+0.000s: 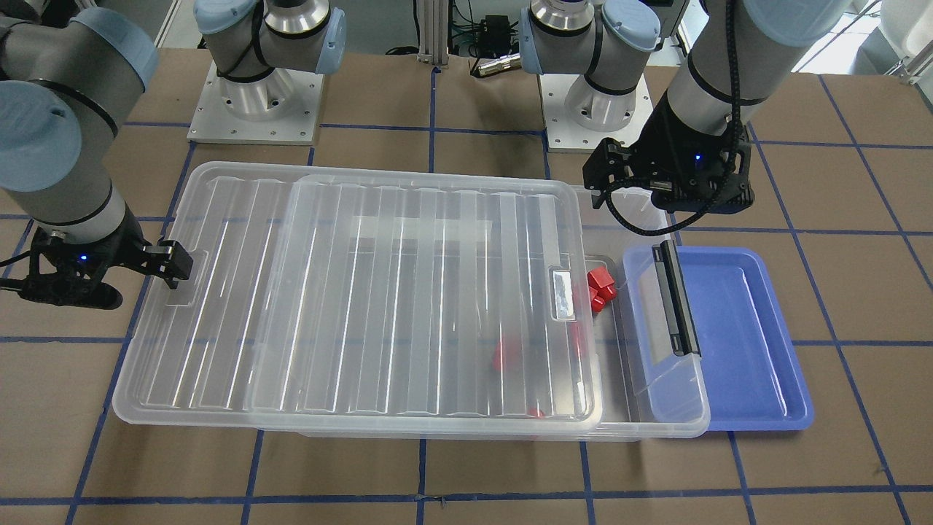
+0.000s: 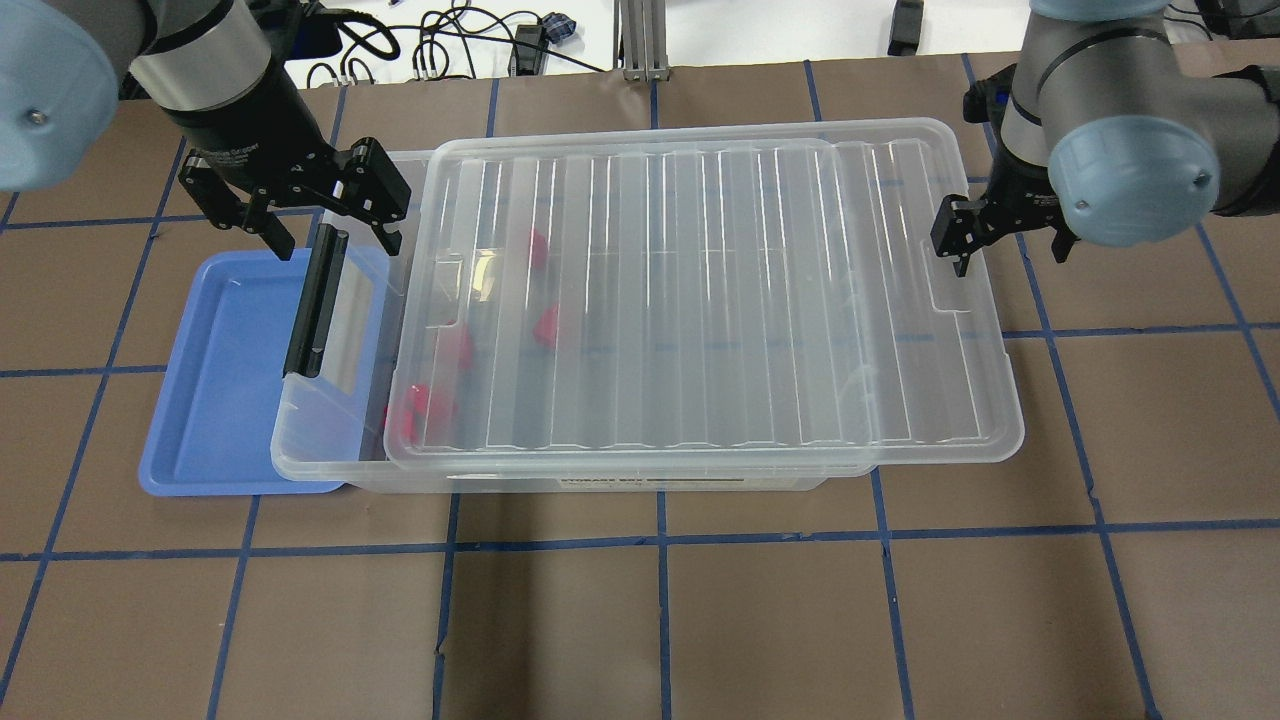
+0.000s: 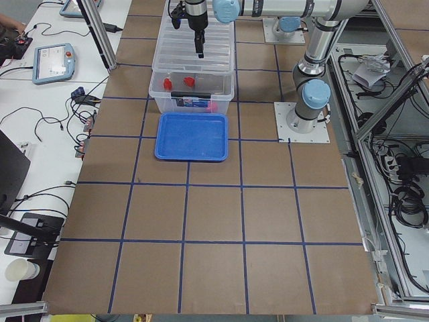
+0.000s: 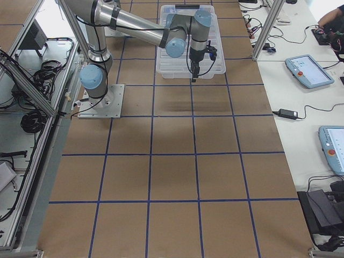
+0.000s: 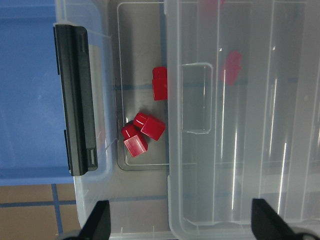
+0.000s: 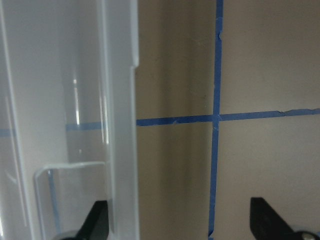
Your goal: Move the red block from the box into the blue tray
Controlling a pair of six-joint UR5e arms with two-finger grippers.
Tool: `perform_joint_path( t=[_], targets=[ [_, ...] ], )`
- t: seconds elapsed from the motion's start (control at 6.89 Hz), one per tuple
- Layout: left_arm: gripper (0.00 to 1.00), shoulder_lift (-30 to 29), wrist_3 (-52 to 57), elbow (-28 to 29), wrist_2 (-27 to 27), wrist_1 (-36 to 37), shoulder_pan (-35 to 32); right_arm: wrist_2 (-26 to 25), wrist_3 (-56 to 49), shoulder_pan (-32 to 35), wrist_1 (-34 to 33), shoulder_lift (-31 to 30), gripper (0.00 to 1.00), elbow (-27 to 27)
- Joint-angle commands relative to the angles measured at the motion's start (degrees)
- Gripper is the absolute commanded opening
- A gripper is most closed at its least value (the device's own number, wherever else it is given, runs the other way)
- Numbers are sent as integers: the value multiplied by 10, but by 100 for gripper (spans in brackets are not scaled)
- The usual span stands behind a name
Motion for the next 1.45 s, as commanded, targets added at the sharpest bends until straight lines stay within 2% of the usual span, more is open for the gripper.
perform_joint_path(
  t=[0.0,0.44,0.58,0.87,1.02,1.31],
  targets=[
    [100,-18,0,-4,0,25,0,-2,-5,-22,3,0,100,-3],
    [100,-29,-1,-25,0,56,0,-3,-23,-56,6,0,100,-2],
    [100,-41,-1,-39,1,95,0,-13,-29,-67,15,0,100,-2],
    [100,-48,29,-119,0,235,1,-15,-50,-78,19,-1,100,-2],
    [100,-49,40,-152,-1,258,6,-15,-49,-78,19,-1,100,-1],
    [100,-72,35,-175,-2,273,4,-13,-47,-77,43,-8,100,-14]
  ],
)
